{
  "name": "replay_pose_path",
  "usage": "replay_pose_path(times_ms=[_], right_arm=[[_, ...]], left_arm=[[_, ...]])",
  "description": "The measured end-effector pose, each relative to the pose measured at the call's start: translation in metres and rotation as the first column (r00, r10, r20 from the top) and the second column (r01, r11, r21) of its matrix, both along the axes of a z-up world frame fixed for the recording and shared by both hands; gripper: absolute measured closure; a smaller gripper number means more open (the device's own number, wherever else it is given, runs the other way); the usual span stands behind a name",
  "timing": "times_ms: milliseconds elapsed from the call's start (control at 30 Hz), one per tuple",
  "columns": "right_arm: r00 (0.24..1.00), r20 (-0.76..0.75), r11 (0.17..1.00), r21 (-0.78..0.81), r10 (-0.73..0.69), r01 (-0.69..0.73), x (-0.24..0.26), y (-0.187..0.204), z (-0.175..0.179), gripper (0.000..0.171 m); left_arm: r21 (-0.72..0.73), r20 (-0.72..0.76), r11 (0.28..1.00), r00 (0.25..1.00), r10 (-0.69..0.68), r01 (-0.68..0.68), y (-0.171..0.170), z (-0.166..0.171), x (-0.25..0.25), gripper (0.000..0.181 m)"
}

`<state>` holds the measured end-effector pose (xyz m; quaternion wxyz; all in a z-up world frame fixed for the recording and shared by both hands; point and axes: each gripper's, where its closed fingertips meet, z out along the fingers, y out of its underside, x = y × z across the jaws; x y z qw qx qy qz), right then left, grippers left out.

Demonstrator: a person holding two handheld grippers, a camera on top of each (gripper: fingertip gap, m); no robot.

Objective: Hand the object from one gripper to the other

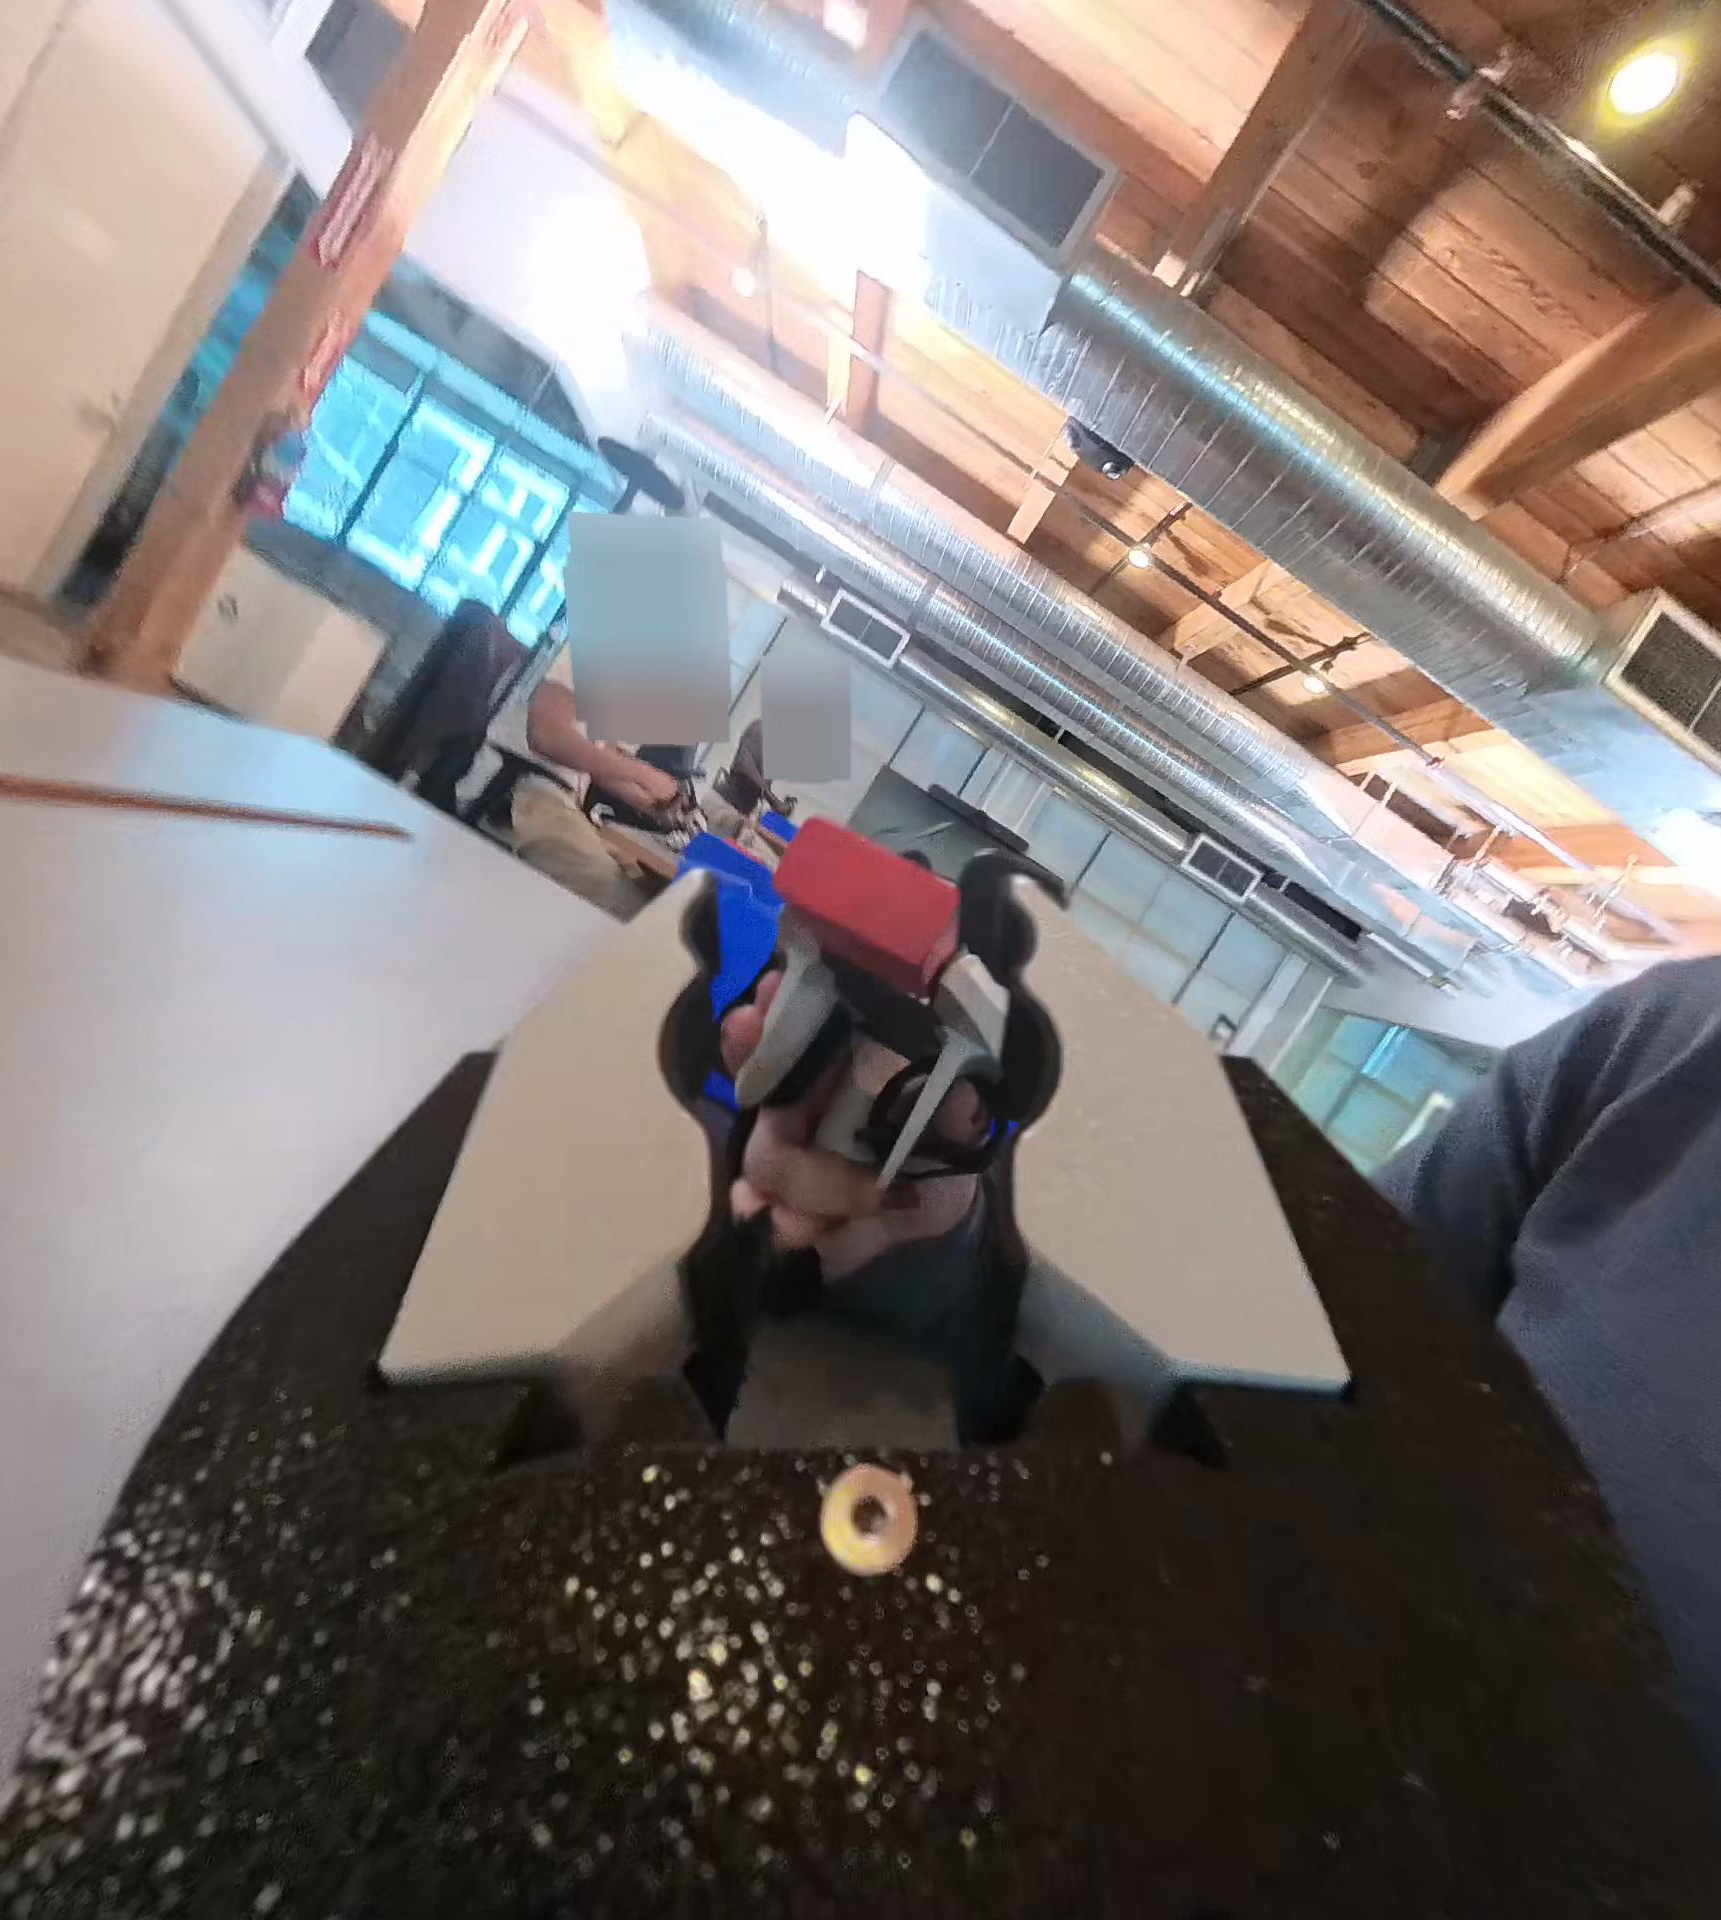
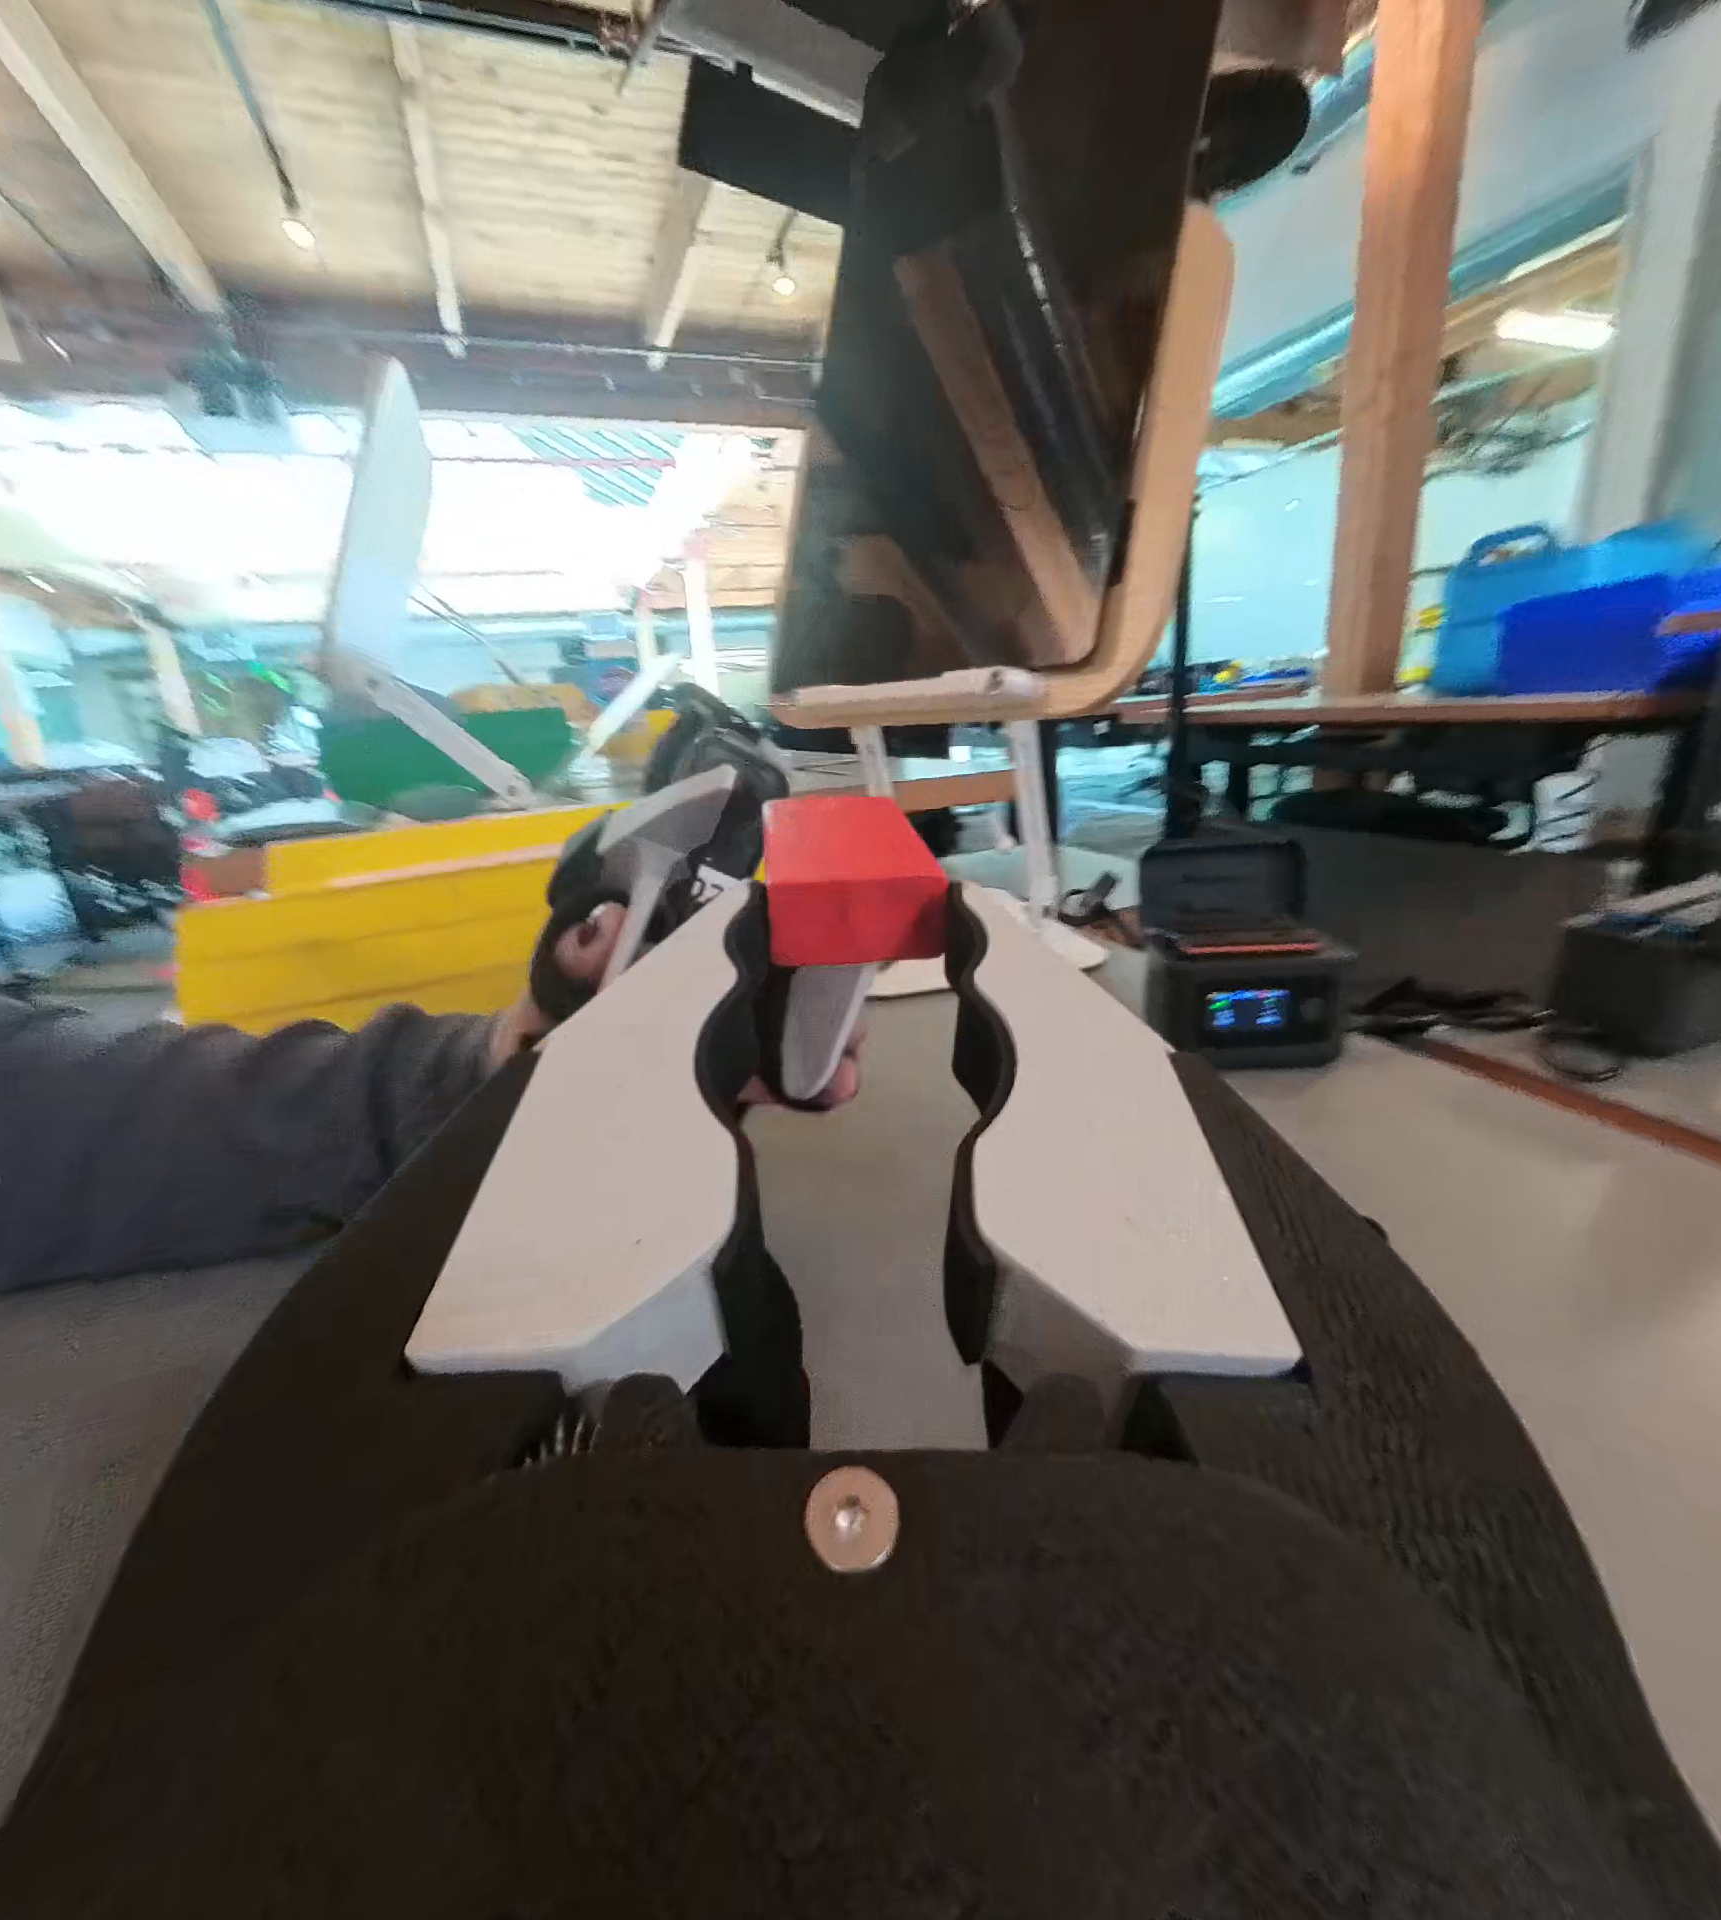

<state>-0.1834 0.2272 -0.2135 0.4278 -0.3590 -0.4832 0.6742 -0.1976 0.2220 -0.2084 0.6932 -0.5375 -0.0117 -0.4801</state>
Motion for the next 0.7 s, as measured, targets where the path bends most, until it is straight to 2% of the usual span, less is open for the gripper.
replay_pose_path(times_ms=[33,67,100,233,300,333,367,433,533,633,700], right_arm=[[0.999,-0.018,0.998,0.050,-0.040,0.040,0.000,0.001,0.001,0.139],[0.996,-0.033,0.991,0.103,-0.079,0.082,0.000,0.001,0.001,0.139],[0.993,-0.047,0.981,0.157,-0.109,0.115,-0.001,0.001,0.000,0.139],[0.973,-0.096,0.897,0.376,-0.211,0.232,-0.005,-0.005,-0.008,0.139],[0.961,-0.119,0.853,0.443,-0.248,0.275,-0.007,-0.008,-0.011,0.139],[0.964,-0.106,0.856,0.443,-0.244,0.266,-0.008,-0.011,-0.013,0.137],[0.972,-0.083,0.875,0.424,-0.221,0.235,-0.008,-0.014,-0.014,0.136],[0.986,-0.041,0.924,0.344,-0.164,0.168,-0.008,-0.017,-0.012,0.130],[0.999,0.027,0.987,0.157,-0.035,0.030,-0.005,-0.018,-0.009,0.126],[0.978,0.088,0.981,-0.062,0.191,-0.186,-0.001,-0.029,-0.009,0.130],[0.960,0.073,0.956,-0.141,0.271,-0.259,0.003,-0.033,-0.005,0.133]], left_arm=[[-0.047,0.029,0.998,0.999,-0.031,0.032,0.004,-0.004,0.000,0.123],[-0.074,0.060,0.994,0.996,-0.072,0.077,0.005,-0.007,0.001,0.125],[-0.081,0.094,0.989,0.989,-0.113,0.120,0.005,-0.007,0.002,0.135],[-0.056,0.197,0.983,0.967,-0.161,0.175,0.001,-0.003,-0.006,0.156],[-0.035,0.196,0.985,0.968,-0.158,0.168,-0.001,-0.001,-0.007,0.158],[-0.013,0.176,0.989,0.974,-0.144,0.148,-0.004,0.001,-0.008,0.161],[0.021,0.154,0.993,0.981,-0.121,0.119,-0.007,0.005,-0.009,0.167],[0.111,0.120,0.990,0.988,-0.098,0.084,-0.017,0.013,-0.009,0.167],[0.182,0.086,0.981,0.992,-0.091,0.074,-0.025,0.019,-0.007,0.167],[0.190,-0.006,0.980,0.998,-0.064,0.064,-0.024,0.017,0.003,0.168],[0.177,-0.058,0.982,0.997,-0.058,0.067,-0.022,0.014,0.010,0.167]])
